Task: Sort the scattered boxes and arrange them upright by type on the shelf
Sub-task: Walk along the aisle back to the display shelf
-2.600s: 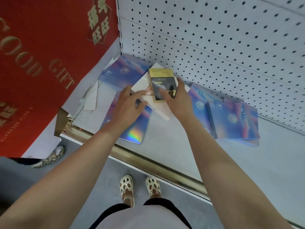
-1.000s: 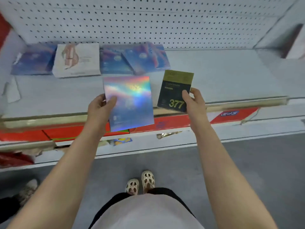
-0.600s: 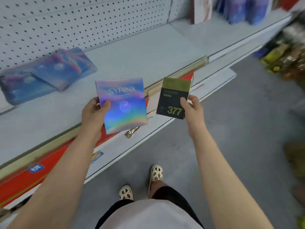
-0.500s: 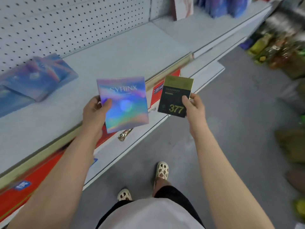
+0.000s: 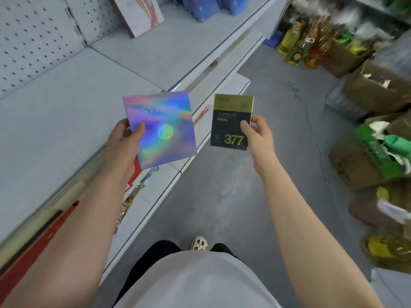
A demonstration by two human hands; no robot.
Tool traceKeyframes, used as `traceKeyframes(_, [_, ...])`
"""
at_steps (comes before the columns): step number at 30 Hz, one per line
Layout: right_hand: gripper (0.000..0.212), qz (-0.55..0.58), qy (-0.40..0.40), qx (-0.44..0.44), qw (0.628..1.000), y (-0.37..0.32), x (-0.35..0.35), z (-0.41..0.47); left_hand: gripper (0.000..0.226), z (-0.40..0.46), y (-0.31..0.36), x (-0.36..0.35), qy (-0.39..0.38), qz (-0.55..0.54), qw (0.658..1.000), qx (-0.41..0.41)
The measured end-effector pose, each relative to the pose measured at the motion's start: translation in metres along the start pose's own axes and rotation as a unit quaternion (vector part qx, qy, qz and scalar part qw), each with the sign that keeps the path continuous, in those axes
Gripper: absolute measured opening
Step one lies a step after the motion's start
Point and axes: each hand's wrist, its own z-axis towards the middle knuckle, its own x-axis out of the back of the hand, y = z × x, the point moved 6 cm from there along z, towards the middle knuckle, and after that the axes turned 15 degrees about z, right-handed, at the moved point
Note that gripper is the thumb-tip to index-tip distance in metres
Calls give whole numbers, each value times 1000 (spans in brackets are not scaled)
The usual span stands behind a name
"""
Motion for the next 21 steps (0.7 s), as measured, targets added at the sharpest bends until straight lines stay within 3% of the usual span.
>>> traceKeyframes(14, [7, 46, 127, 3, 991, -49, 52, 231, 11, 213, 106, -202, -111, 31, 992, -46])
traceKeyframes(21, [7, 54, 148, 3, 987, -80, 61, 332, 10, 295, 155, -290, -133, 29, 989, -63])
